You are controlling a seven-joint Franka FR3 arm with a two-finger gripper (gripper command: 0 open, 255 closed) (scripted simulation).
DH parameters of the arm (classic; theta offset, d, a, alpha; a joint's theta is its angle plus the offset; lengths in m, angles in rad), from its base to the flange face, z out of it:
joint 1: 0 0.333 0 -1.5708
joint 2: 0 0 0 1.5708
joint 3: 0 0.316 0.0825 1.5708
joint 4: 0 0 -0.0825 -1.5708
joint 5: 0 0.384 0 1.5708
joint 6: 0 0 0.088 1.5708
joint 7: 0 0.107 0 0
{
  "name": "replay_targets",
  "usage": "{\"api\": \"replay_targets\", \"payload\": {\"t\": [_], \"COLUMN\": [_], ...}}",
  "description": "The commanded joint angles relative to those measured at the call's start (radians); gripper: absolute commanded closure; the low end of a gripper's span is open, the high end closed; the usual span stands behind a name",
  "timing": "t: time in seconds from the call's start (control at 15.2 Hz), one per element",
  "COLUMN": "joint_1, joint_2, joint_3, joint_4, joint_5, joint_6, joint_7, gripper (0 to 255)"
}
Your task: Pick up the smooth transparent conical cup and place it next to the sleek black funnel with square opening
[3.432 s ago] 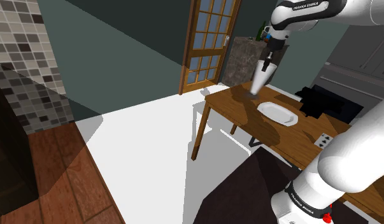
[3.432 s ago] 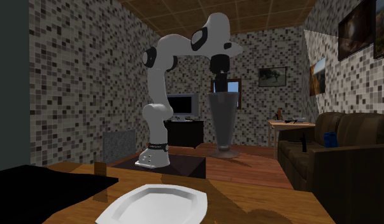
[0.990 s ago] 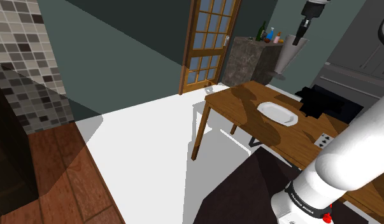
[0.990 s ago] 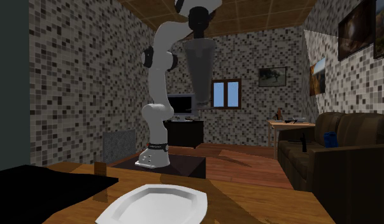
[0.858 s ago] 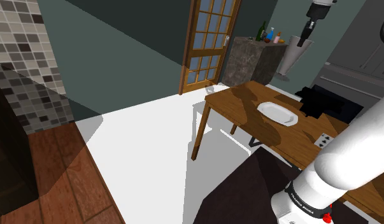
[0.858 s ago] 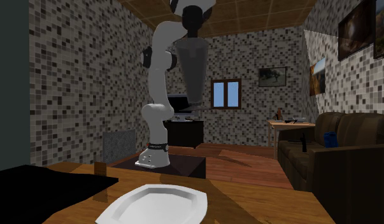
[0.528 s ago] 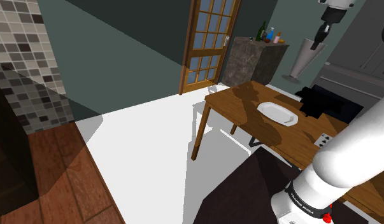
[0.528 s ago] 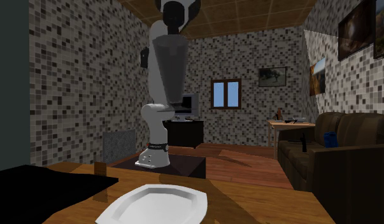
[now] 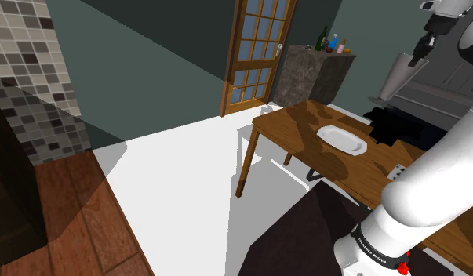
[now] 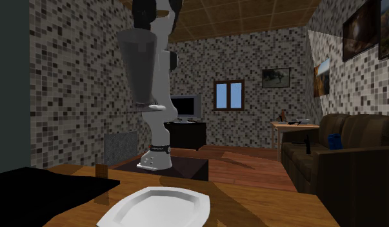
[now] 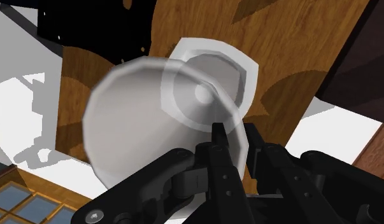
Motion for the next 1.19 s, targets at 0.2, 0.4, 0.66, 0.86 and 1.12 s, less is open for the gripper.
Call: {"api": "replay_targets", "payload": {"t": [0.2,0.4,0.66,0.86,1.12], "joint_1": [-0.113,-0.220,-0.358,-0.314,-0.270], "joint_2": [0.122,0.218,0.318,0.282,0.242], "joint_3": [-0.086,-0.118,-0.121,-0.126,-0.130], "joint_4": [0.105,0.194,0.289,0.201,0.099], "joint_5": [0.124,0.222,0.320,0.287,0.251], "joint_6": [-0.026,-0.059,-0.091,-0.030,0.044], "joint_7": [-0.177,-0.283,-0.380,-0.373,-0.362], "gripper": [255,255,255,255,255]}}
